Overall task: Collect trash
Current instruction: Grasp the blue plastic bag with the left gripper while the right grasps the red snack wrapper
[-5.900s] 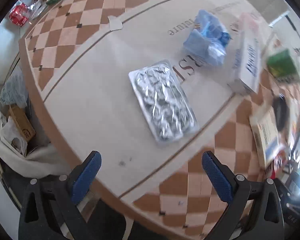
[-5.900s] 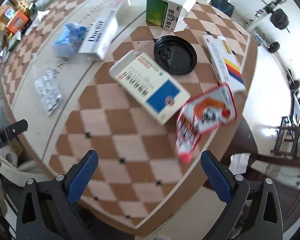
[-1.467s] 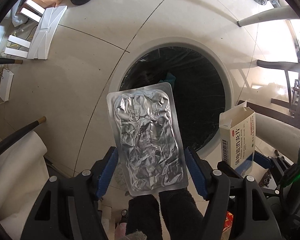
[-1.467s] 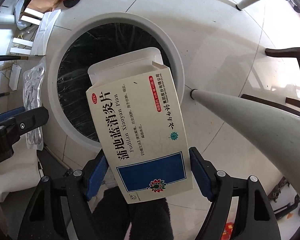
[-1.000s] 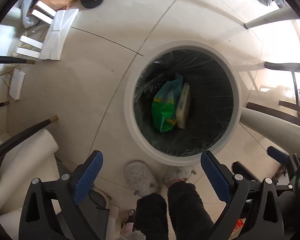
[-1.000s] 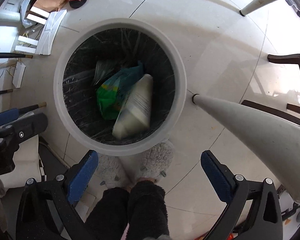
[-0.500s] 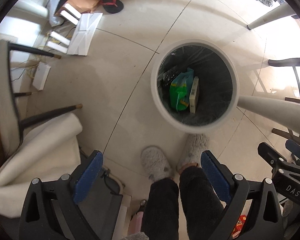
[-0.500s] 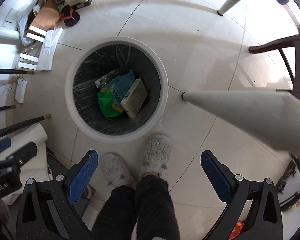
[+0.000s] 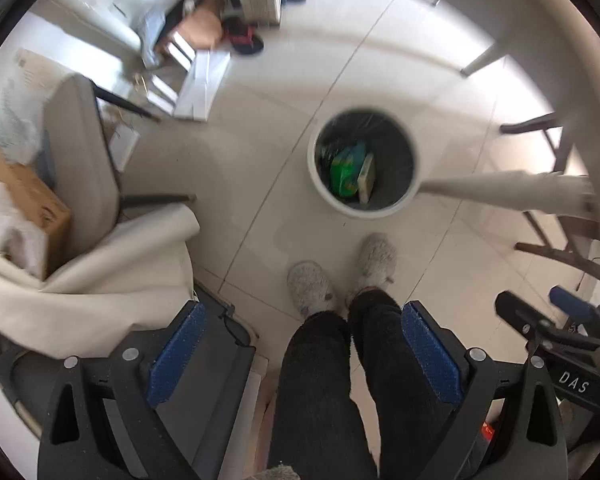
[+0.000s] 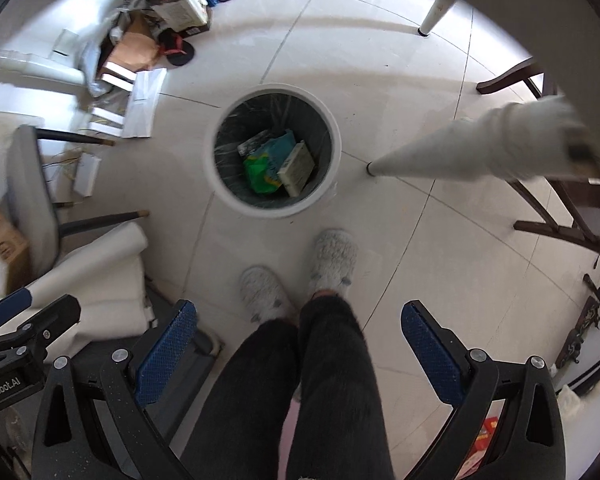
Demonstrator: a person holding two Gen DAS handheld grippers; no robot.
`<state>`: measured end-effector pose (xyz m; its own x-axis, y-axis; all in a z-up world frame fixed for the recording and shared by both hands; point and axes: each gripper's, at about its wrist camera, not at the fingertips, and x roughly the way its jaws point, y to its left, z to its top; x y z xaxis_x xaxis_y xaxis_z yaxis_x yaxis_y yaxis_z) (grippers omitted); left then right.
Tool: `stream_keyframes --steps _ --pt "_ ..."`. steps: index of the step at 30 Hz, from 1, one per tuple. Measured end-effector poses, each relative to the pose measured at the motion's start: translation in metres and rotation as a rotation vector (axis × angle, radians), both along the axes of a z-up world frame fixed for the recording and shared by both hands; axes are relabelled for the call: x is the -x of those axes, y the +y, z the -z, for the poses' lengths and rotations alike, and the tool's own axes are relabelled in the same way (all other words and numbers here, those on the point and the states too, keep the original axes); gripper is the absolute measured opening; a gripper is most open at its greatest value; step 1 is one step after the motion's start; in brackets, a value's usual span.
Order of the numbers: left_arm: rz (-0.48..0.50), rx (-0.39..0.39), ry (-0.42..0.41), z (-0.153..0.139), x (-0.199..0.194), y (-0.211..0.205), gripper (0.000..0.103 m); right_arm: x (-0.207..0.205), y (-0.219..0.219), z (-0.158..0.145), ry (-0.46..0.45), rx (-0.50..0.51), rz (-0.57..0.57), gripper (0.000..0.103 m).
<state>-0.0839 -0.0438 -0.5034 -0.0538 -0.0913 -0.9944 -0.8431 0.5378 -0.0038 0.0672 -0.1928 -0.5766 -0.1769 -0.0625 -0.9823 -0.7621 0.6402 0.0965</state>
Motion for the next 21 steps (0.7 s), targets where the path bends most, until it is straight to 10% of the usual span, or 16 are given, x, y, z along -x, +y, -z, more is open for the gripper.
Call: stream_keyframes --steps 12,21 --pt "0.093 -0.357 -0.159 -0.183 -0.107 0.049 0.103 -0.107 0.001 -0.221 -0.038 -0.267 0.224 0.103" --pt "0.031 -0.366 -0.062 -0.187 -0.231 0.139 0.103 -0.311 0.025 -0.215 -0.077 -0.233 0.558 0.103"
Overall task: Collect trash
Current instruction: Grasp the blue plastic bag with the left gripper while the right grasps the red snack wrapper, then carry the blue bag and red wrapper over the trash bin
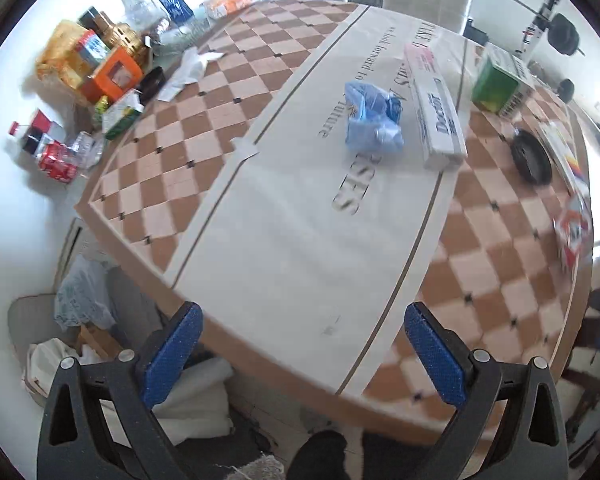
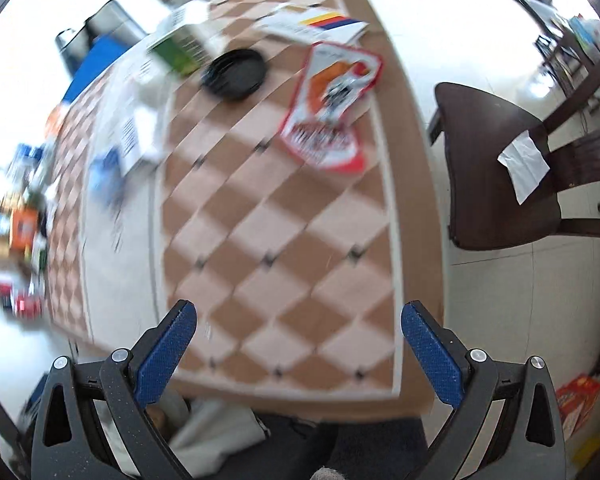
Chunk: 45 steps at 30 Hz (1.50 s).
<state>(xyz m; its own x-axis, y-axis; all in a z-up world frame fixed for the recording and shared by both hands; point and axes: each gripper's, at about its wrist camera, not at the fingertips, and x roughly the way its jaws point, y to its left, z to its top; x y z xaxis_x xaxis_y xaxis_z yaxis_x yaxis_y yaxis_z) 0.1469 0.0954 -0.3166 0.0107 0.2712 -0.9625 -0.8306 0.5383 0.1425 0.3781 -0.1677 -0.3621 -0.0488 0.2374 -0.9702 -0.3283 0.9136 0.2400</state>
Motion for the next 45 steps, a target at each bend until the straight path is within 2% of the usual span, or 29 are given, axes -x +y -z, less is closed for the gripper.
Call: stream_keyframes --steps 5,10,11,13,15,16,18,19,21,23,24,26,29,39,45 --pt "-0.055 0.055 0.030 0.024 -0.071 0.061 0.103 -0.083 0.030 0.050 0.056 0.045 0.056 0.103" --pt "-0.108 0.148 0.046 0.071 -0.118 0.117 0.102 -0.117 0.073 0.089 0.082 0.107 0.009 0.103" --pt "-0.115 0.166 0.054 0.080 -0.124 0.126 0.102 -0.119 0.079 0.093 0.085 0.115 -0.001 0.098" --pt "-0.120 0.182 0.069 0.093 -0.132 0.138 0.088 -0.118 0.094 0.091 0.036 0.153 -0.033 0.095" --pt "-0.121 0.206 0.079 0.103 -0.135 0.145 0.048 -0.116 0.106 0.089 -0.007 0.194 -0.055 0.090" --pt "-0.123 0.228 0.062 0.106 -0.134 0.145 0.042 -0.116 0.110 0.087 -0.030 0.209 -0.057 0.081" --pt "-0.114 0.214 0.038 0.105 -0.131 0.141 0.034 -0.112 0.119 0.080 -0.079 0.201 -0.084 0.065" --pt "-0.098 0.210 0.044 0.104 -0.130 0.136 0.032 -0.110 0.122 0.078 -0.090 0.186 -0.095 0.059" --pt "-0.081 0.209 0.053 0.103 -0.125 0.123 0.020 -0.108 0.126 0.072 -0.118 0.169 -0.112 0.052" --pt "-0.073 0.202 0.060 0.101 -0.117 0.109 0.018 -0.106 0.124 0.065 -0.122 0.122 -0.115 0.033" --pt "-0.068 0.198 0.063 0.100 -0.113 0.100 0.017 -0.104 0.122 0.060 -0.128 0.106 -0.117 0.030" --pt "-0.054 0.191 0.070 0.099 -0.104 0.084 0.016 -0.104 0.122 0.048 -0.145 0.065 -0.129 0.015" --pt "-0.042 0.187 0.061 0.093 -0.089 0.058 0.014 -0.101 0.115 0.038 -0.116 0.006 -0.141 0.006" --pt "0.017 0.121 -0.030 0.040 -0.048 -0.001 0.012 -0.051 0.073 0.009 -0.109 -0.100 -0.183 0.006" --pt "0.048 0.067 -0.098 0.004 -0.020 -0.026 0.011 0.009 0.067 -0.029 -0.146 -0.160 -0.245 0.006"
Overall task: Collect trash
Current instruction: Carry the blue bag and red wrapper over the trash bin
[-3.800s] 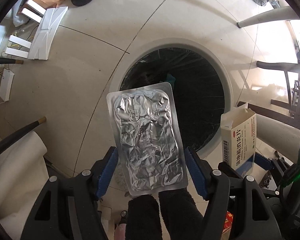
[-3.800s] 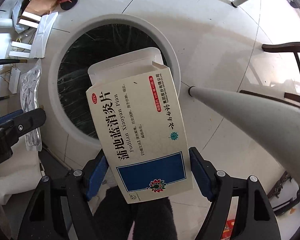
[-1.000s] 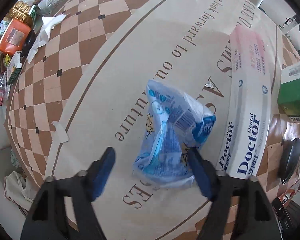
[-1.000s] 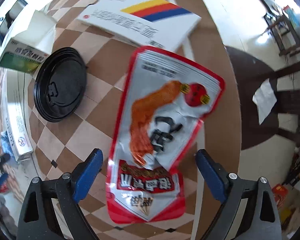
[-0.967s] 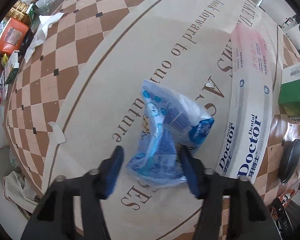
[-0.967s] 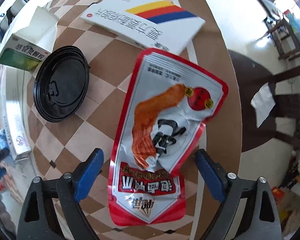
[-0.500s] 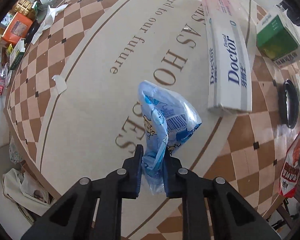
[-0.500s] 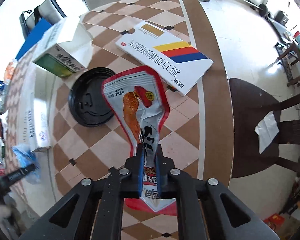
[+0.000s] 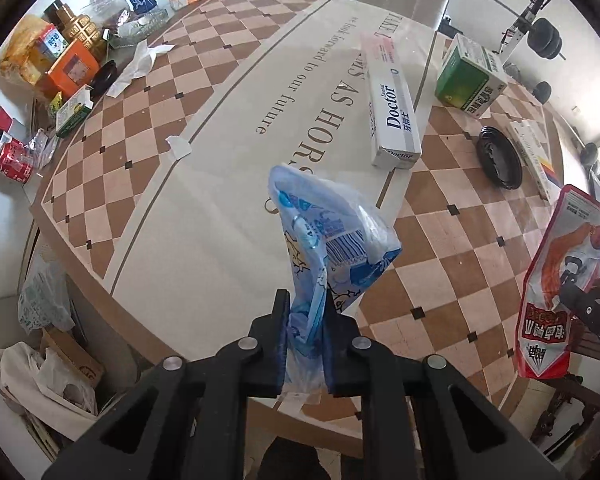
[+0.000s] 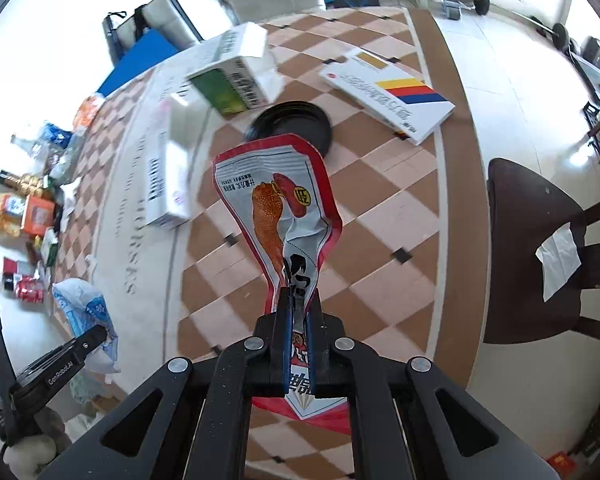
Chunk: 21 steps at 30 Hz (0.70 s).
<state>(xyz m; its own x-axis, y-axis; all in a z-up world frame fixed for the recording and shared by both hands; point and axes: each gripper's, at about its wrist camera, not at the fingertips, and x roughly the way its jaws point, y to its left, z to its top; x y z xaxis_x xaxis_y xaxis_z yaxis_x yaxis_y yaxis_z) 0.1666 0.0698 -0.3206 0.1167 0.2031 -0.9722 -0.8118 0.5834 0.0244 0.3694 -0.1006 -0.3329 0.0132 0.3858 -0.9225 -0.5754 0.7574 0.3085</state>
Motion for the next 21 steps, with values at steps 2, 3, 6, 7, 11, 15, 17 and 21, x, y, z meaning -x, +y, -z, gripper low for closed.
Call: stream_keyframes --steps 2,3,6,7,11,15,17,21 --pt "0.009 -0.011 -0.021 -0.006 0.018 -0.006 0.011 0.027 -0.007 -0.014 -0.015 -0.020 -0.017 0.006" --pt "0.000 -0.007 -0.016 -0.005 0.032 -0.008 0.011 0.040 -0.009 -0.019 -0.021 -0.027 -0.025 0.006" --pt "0.011 -0.010 -0.045 -0.011 0.063 -0.024 0.010 0.087 -0.020 -0.031 -0.031 -0.047 -0.048 0.006" --pt "0.015 -0.010 -0.053 -0.012 0.076 -0.032 0.010 0.101 -0.024 -0.034 -0.033 -0.050 -0.054 0.006" --pt "0.022 0.008 -0.052 -0.002 0.119 -0.053 0.010 0.164 -0.047 -0.033 -0.010 -0.059 -0.074 0.006" --pt "0.001 0.061 -0.021 0.024 0.160 -0.073 0.010 0.220 -0.066 -0.010 0.042 -0.037 -0.110 0.006" --pt "-0.016 0.096 0.001 0.043 0.180 -0.082 0.010 0.249 -0.074 0.009 0.073 -0.005 -0.138 0.006" --pt "-0.078 0.188 0.062 0.104 0.215 -0.091 0.010 0.294 -0.090 0.065 0.149 0.073 -0.198 0.006"
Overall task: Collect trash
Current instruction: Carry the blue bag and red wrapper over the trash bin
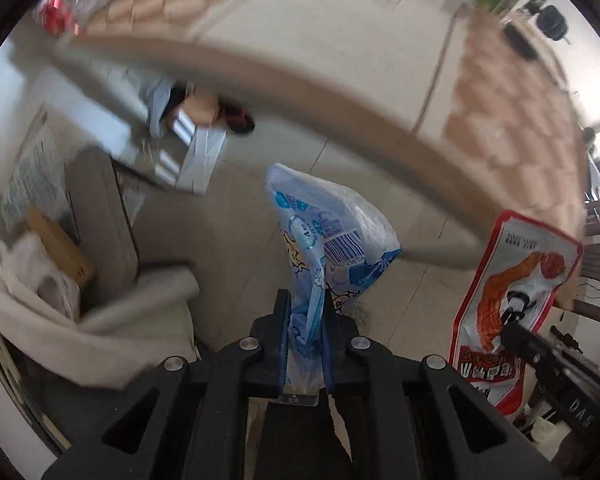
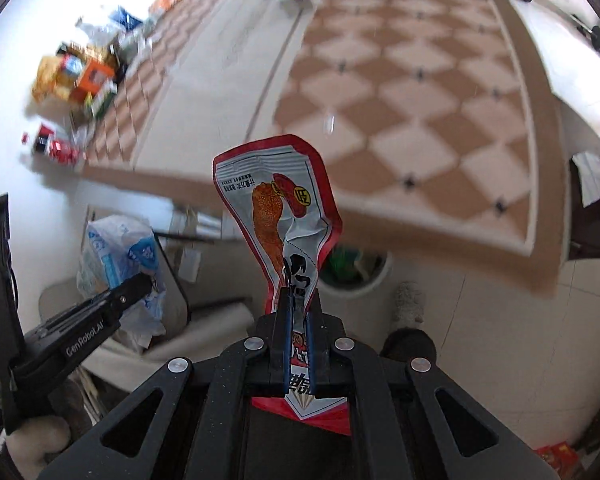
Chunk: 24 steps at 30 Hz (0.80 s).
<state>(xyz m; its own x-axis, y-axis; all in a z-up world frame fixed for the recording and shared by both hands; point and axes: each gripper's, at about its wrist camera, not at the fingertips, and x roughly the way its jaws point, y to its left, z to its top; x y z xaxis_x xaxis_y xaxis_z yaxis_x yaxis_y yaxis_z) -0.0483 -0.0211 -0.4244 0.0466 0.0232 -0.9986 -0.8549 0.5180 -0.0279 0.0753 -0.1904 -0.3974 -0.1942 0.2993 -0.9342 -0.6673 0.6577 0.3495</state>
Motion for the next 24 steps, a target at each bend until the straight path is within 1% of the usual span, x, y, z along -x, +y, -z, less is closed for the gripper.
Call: stream_keyframes --steps 3,4,7,10,12,15,17,20,23,24 --pt "-0.049 0.077 0.047 0.057 0.017 -0.001 0.010 0.027 -0.011 0.054 0.048 0.075 -0.034 0.006" --pt "-0.066 0.100 0.059 0.076 0.020 0.000 0.010 0.034 -0.015 0.077 0.069 0.103 -0.036 0.006" --pt "-0.099 0.168 0.069 0.136 0.018 0.007 0.010 0.044 -0.023 0.141 0.099 0.171 -0.028 0.006" --pt "-0.119 0.221 0.060 0.193 0.005 0.017 0.010 0.041 -0.025 0.197 0.103 0.212 0.001 0.006" --pt "-0.128 0.263 0.039 0.228 -0.005 0.024 0.011 0.033 -0.024 0.237 0.103 0.230 0.026 0.006" --pt "-0.115 0.304 0.024 0.272 -0.024 0.034 0.011 0.014 -0.017 0.293 0.097 0.253 0.055 0.006" --pt "-0.097 0.323 0.021 0.295 -0.035 0.037 0.011 0.003 -0.009 0.326 0.101 0.264 0.071 0.006" --pt "-0.071 0.336 0.029 0.320 -0.050 0.042 0.011 -0.017 0.003 0.365 0.095 0.274 0.089 0.006" --pt "-0.054 0.350 0.033 0.333 -0.059 0.049 0.012 -0.031 0.018 0.389 0.091 0.277 0.094 0.006" --pt "-0.048 0.349 0.034 0.335 -0.061 0.050 0.015 -0.035 0.023 0.396 0.094 0.273 0.091 0.006"
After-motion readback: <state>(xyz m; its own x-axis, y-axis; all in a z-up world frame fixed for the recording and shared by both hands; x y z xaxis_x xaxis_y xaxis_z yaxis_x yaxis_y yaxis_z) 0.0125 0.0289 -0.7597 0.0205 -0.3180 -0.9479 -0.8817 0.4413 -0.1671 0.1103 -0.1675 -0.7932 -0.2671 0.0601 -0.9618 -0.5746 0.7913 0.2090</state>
